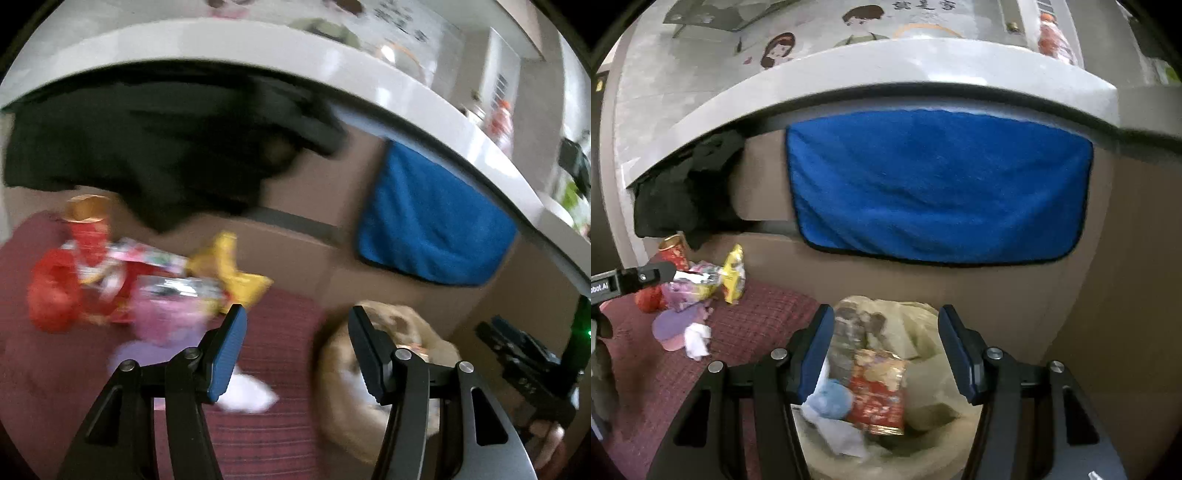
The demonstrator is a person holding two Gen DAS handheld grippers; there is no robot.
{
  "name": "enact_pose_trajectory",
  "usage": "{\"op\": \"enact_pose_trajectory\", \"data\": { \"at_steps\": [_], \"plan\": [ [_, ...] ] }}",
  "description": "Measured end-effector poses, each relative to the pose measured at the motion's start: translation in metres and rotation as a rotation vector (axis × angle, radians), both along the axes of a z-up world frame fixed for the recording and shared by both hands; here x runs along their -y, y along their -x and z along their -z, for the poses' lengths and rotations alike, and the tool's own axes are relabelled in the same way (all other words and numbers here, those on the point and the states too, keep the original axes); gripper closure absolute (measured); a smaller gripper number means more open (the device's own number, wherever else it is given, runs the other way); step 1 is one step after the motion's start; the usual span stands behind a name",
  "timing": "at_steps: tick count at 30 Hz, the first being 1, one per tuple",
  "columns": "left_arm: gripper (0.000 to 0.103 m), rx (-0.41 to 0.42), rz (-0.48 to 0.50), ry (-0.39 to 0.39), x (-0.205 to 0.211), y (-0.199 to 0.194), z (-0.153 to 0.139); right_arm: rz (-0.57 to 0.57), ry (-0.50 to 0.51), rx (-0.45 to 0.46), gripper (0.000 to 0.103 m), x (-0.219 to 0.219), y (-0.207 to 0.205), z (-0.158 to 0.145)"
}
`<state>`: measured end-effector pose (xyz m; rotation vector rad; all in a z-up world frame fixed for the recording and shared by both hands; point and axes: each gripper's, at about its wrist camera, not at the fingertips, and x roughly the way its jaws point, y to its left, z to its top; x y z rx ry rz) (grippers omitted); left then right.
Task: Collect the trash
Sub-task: 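Move both open grippers back to the trash pile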
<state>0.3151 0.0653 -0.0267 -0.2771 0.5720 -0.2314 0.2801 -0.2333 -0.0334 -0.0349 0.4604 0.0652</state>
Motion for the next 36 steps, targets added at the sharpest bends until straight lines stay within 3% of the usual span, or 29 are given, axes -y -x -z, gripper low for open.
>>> {"op": "enact_pose_trajectory", "data": {
  "at_steps": [9,16,25,28,32,33,35,36],
  "plan": [
    [0.045,-0.029,-0.146,-0.006,-0.101,0.029,0.020,-0.182,-0.038,-0.043,0.047,-0.081,-0.002,-0.003],
    [0.044,-0.065,-0.131,0.053,-0.142,0.034,0.049,-0.380,-0.015,-0.160,0.047,-0.165,-0.017,0.026],
    [0.040,-0.109,-0.014,0.175,-0.128,-0.010,0.050,-0.417,0.009,-0.253,0.048,-0.197,-0.042,0.064],
    [0.040,-0.097,0.012,0.095,-0.102,-0.035,0.047,-0.416,-0.011,-0.274,0.048,-0.192,-0.048,0.073],
    [0.040,-0.172,0.023,0.037,-0.082,-0.071,0.066,-0.392,-0.012,-0.267,0.047,-0.179,-0.045,0.079],
    [0.041,-0.206,0.027,0.034,-0.081,-0.079,0.073,-0.386,-0.012,-0.267,0.047,-0.176,-0.044,0.079],
    [0.070,-0.282,0.026,0.050,-0.083,-0.088,0.085,-0.375,-0.019,-0.275,0.047,-0.168,-0.043,0.082],
    [0.070,-0.286,0.025,0.072,-0.087,-0.087,0.087,-0.372,-0.023,-0.279,0.047,-0.166,-0.043,0.083]
  ]
}}
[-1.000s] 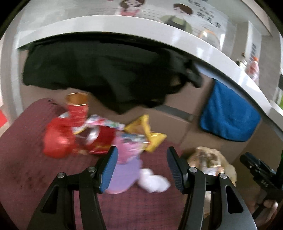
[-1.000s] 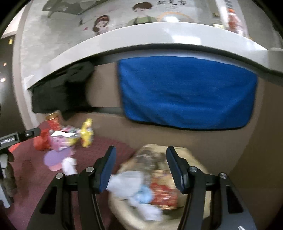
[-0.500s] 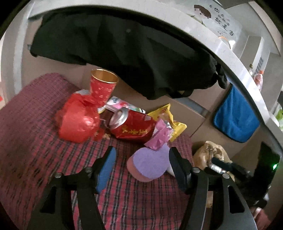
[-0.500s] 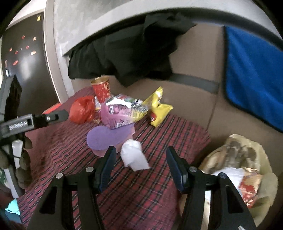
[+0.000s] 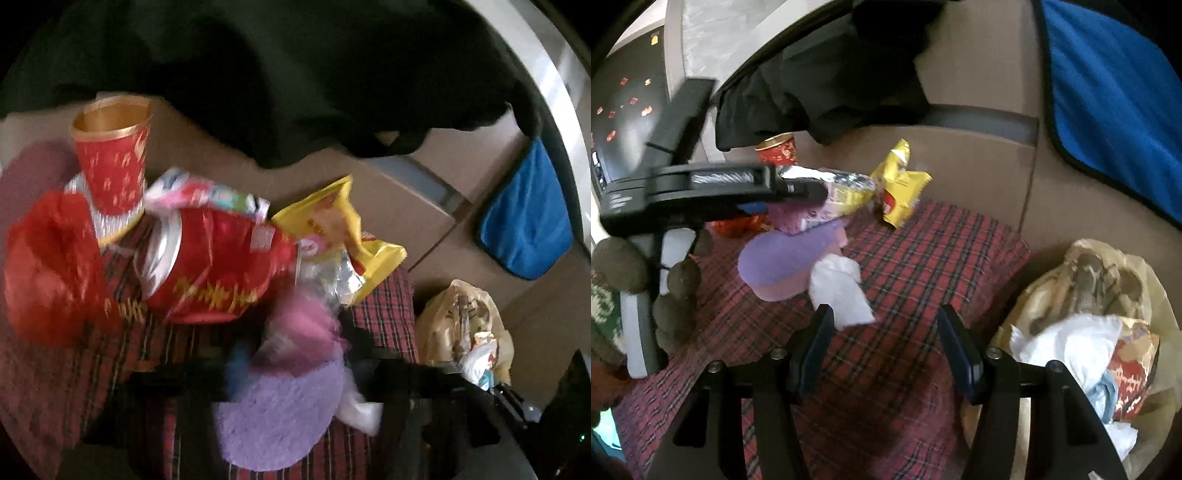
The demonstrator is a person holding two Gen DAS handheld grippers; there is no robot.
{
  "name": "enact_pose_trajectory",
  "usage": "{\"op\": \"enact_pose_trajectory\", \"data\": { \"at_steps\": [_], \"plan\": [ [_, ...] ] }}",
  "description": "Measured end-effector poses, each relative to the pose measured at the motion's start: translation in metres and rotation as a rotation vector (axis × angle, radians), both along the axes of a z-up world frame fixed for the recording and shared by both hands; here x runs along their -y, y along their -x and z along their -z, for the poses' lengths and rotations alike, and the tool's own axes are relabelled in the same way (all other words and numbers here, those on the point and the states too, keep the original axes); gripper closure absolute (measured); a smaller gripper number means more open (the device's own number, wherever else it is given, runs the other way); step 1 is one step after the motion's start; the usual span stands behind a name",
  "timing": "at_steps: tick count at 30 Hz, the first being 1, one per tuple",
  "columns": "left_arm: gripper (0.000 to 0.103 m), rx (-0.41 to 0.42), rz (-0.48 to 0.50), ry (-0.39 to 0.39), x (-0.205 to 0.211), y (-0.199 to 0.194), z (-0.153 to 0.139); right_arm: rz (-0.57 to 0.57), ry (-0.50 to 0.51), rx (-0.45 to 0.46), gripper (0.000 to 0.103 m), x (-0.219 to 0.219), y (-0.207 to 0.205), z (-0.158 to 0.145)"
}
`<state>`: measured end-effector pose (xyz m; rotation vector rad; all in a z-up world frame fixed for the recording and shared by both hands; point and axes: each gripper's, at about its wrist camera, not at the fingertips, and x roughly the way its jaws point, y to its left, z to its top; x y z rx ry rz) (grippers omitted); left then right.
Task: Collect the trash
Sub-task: 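Move both open grippers back to the trash pile, then grasp white tissue ball with right gripper while left grasps pink foil wrapper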
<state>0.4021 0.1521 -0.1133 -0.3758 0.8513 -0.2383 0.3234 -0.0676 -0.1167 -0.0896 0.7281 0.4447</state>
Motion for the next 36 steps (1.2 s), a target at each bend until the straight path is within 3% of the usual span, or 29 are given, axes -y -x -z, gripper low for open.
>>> {"op": "enact_pose_trajectory", "data": {
  "at_steps": [2,10,16,25,28,30,36],
  "plan": [
    [0.080,0.035,-0.020,0.008,-0.009,0.012,-0.003,0.004,-0.003,-0.002,0.047,0.004,0.000,0.000],
    [0.080,0.183,-0.137,-0.049,-0.063,0.099,-0.035,-0.087,0.010,0.025,0.047,-0.025,0.001,-0.006],
    [0.081,0.198,-0.214,-0.048,-0.093,0.146,-0.032,-0.134,0.052,0.018,0.048,-0.054,-0.020,-0.006],
    [0.080,0.131,-0.157,-0.016,-0.095,0.171,-0.007,-0.117,0.149,-0.041,0.048,-0.080,-0.047,0.012],
    [0.080,0.114,-0.148,-0.005,-0.096,0.177,-0.001,-0.129,0.149,-0.082,0.056,-0.081,-0.047,0.017],
    [0.080,0.105,-0.154,0.000,-0.098,0.179,0.002,-0.127,0.156,-0.091,0.085,-0.083,-0.045,0.019],
    [0.080,0.102,-0.173,-0.031,-0.099,0.184,0.003,-0.108,0.070,-0.068,0.087,-0.077,-0.017,-0.001]
  ]
}}
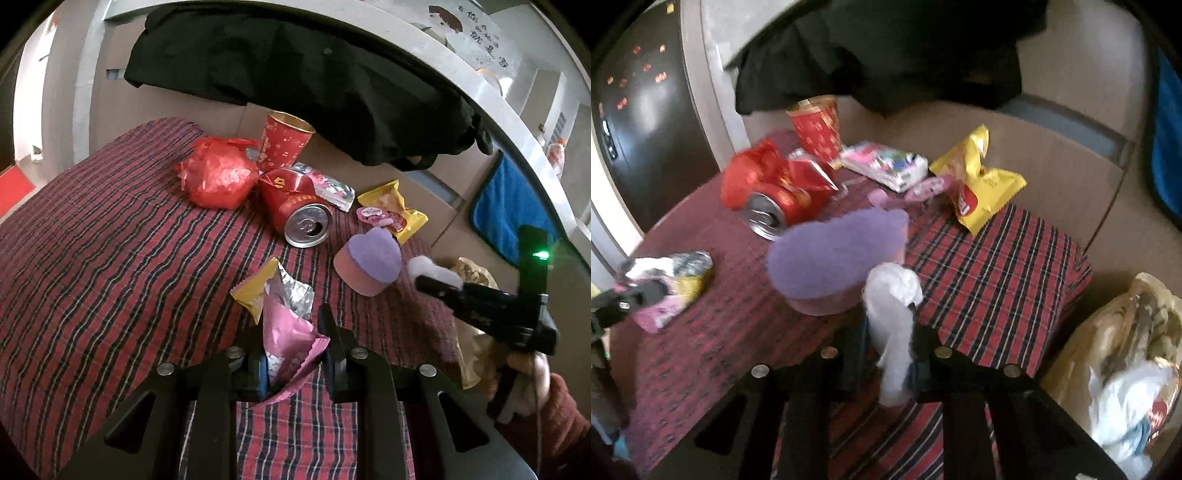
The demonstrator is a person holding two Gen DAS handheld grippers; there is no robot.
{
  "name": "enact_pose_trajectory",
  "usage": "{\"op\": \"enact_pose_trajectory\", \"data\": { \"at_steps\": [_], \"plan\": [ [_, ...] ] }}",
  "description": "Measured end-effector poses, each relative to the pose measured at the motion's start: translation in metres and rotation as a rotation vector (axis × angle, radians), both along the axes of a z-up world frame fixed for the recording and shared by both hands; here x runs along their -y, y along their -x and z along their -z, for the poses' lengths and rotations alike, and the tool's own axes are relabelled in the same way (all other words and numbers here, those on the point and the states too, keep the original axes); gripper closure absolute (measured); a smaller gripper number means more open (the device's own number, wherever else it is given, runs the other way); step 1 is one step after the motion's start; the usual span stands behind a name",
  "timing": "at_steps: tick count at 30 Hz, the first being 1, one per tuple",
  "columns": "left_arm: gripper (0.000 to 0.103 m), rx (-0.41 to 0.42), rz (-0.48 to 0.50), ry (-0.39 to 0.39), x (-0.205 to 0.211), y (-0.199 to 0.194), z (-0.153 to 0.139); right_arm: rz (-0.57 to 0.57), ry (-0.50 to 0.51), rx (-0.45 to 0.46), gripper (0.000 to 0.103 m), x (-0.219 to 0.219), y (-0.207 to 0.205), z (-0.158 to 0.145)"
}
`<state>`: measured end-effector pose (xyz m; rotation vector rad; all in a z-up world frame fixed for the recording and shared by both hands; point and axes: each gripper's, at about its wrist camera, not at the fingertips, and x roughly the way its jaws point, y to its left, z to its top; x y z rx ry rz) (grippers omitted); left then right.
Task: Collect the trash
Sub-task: 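Grasp white tissue ball with right gripper while left grasps pink foil wrapper, then carry the tissue and pink wrapper over the yellow-lined bin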
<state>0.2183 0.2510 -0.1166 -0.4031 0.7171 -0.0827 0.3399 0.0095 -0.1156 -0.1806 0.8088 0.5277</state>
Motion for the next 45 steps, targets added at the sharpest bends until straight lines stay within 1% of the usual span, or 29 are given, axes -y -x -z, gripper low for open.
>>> {"op": "enact_pose_trajectory", "data": {
  "at_steps": [3,7,11,15,21,26,31,35,38,41,45],
  "plan": [
    [0.080,-0.006,-0.007,-0.009,0.000,0.001,0.001,-0.028,-0.029,0.005,0.087,-0.001,0.016,-0.009],
    [0.081,0.000,-0.017,-0.041,0.004,0.004,-0.002,-0.065,-0.026,0.008,0.087,-0.008,0.030,-0.013],
    [0.082,0.015,-0.029,-0.068,0.007,0.006,-0.009,-0.080,-0.030,0.039,0.087,-0.011,0.044,-0.019],
    [0.082,0.054,-0.038,-0.089,0.013,0.009,-0.025,-0.075,-0.049,0.078,0.087,-0.003,0.055,-0.031],
    [0.083,0.149,-0.032,-0.115,0.038,0.019,-0.061,-0.052,-0.096,0.139,0.087,0.016,0.070,-0.056],
    [0.083,0.249,-0.001,-0.145,0.077,0.027,-0.096,-0.015,-0.138,0.210,0.087,0.043,0.086,-0.082],
    [0.082,0.333,0.069,-0.150,0.131,0.025,-0.123,0.046,-0.149,0.302,0.087,0.083,0.103,-0.111],
    [0.083,0.363,0.115,-0.148,0.179,0.017,-0.132,0.106,-0.146,0.365,0.087,0.124,0.116,-0.129],
    [0.082,0.367,0.154,-0.151,0.214,0.009,-0.134,0.164,-0.112,0.409,0.087,0.155,0.125,-0.138],
    [0.082,0.378,0.192,-0.169,0.247,0.004,-0.134,0.215,-0.084,0.429,0.087,0.182,0.128,-0.141],
    [0.082,0.389,0.212,-0.194,0.276,-0.002,-0.133,0.274,-0.073,0.434,0.087,0.215,0.127,-0.138]
  ]
}}
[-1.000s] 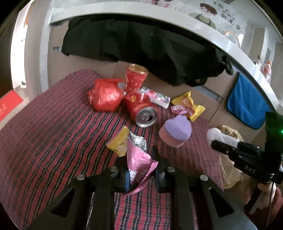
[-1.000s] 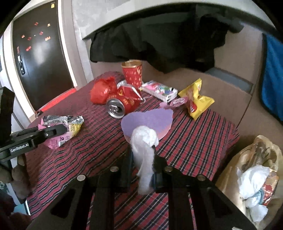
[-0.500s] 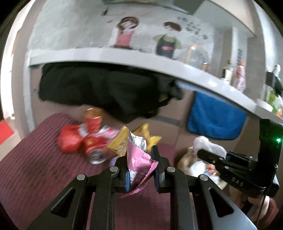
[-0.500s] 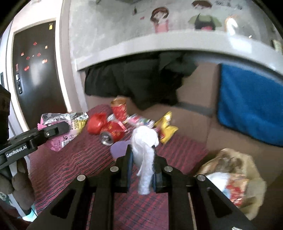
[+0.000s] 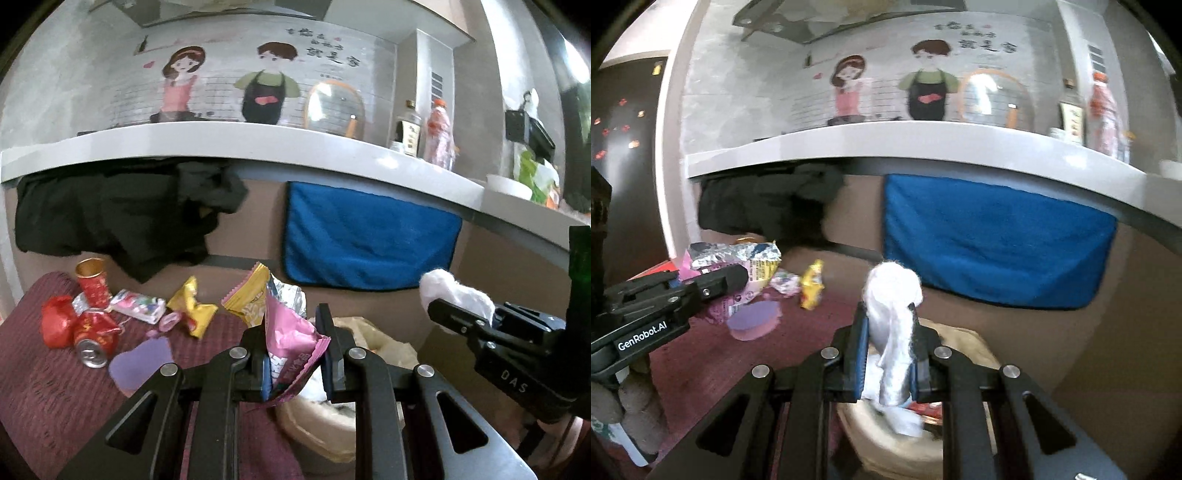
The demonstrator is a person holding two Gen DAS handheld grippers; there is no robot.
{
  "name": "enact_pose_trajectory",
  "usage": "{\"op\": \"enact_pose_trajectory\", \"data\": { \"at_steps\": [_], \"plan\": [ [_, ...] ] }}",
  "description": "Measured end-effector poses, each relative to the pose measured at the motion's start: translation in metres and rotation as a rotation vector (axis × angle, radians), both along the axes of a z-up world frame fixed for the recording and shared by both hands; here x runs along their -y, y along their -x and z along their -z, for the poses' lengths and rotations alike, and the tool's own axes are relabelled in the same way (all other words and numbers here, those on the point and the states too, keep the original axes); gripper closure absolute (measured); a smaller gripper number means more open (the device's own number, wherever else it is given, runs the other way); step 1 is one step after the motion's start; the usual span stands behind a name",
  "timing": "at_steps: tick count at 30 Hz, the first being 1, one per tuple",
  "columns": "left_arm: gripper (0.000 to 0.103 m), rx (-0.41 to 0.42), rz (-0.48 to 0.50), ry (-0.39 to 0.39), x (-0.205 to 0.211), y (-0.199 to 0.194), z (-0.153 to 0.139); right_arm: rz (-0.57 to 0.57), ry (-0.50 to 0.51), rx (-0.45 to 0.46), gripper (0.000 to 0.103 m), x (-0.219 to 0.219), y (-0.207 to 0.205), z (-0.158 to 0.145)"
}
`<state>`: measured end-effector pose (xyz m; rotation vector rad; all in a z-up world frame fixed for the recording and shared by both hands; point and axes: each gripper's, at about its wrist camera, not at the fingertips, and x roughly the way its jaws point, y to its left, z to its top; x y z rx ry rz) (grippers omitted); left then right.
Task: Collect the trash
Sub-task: 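Carry the tissue and pink wrapper over the yellow-lined bin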
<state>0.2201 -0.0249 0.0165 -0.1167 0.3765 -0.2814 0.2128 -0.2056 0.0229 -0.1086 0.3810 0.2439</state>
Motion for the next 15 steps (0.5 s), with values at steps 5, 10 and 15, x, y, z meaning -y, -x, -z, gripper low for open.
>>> {"op": "enact_pose_trajectory", "data": {
  "at_steps": [5,10,15],
  "plan": [
    [0.082,-0.001,0.009,-0.032,0.023,-0.007,0.009,0.040,-0.038,-0.002,0.087,0.028,-0.003,0.007],
    [0.082,-0.030,0.021,-0.043,0.034,-0.017,0.023,0.052,-0.090,-0.032,0.087,0.044,-0.014,0.020],
    [0.082,-0.054,0.037,-0.047,0.044,-0.026,0.035,0.065,-0.114,-0.059,0.087,0.054,-0.025,0.033]
  ]
}}
